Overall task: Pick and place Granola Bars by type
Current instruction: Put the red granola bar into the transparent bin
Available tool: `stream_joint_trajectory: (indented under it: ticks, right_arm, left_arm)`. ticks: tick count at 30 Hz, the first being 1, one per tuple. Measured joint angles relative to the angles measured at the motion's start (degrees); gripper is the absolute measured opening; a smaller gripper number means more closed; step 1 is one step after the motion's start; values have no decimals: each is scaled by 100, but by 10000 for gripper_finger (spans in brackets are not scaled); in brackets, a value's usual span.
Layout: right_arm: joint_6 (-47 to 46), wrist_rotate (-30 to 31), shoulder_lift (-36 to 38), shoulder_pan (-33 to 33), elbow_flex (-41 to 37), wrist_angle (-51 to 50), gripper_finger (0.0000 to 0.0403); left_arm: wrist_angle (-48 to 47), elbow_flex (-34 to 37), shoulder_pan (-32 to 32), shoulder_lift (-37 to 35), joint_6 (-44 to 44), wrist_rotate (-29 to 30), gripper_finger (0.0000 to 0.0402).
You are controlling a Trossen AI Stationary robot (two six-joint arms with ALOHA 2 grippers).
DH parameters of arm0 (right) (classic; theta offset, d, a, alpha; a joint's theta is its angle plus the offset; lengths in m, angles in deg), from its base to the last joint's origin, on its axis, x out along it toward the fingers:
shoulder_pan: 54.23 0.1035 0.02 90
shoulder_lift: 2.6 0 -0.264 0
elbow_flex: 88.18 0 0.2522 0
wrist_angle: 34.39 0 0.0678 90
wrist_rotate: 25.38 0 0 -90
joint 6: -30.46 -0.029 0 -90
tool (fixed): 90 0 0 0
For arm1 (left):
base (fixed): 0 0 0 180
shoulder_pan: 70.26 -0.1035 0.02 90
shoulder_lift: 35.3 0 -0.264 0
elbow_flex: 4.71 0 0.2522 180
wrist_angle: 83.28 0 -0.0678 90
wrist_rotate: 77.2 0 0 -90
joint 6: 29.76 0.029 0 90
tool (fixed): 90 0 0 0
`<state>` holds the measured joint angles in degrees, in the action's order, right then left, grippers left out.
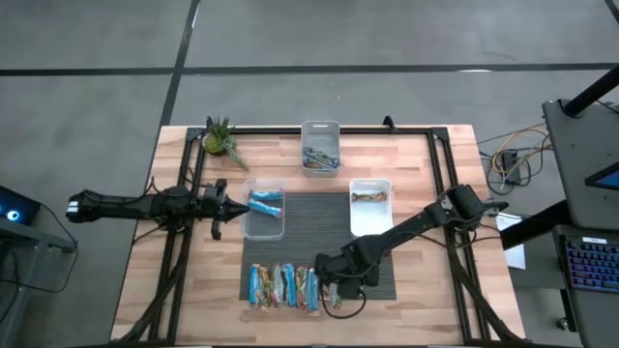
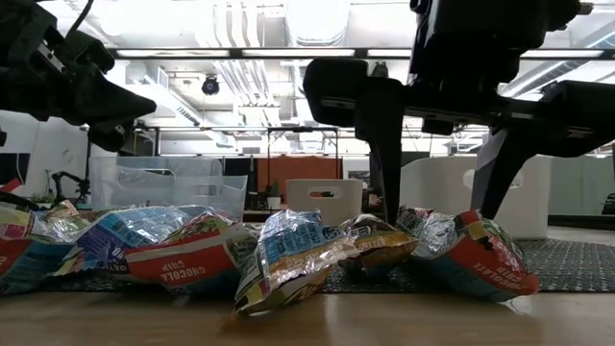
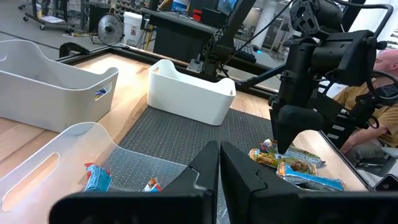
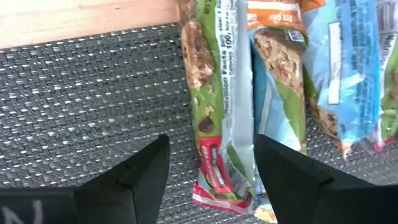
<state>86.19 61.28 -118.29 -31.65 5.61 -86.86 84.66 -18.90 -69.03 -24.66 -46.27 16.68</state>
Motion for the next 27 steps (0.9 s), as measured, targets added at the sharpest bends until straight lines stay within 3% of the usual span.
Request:
stream_joint_trajectory:
  ticks: [16,27]
  right_arm:
    - [-131,41,-160,-49,20,53,218]
    - [-151,37,-158,-49,20,14,134]
  left_arm:
    - [0,2,2,-1,0,0,0]
    - [0,2,0,1,0,0,0]
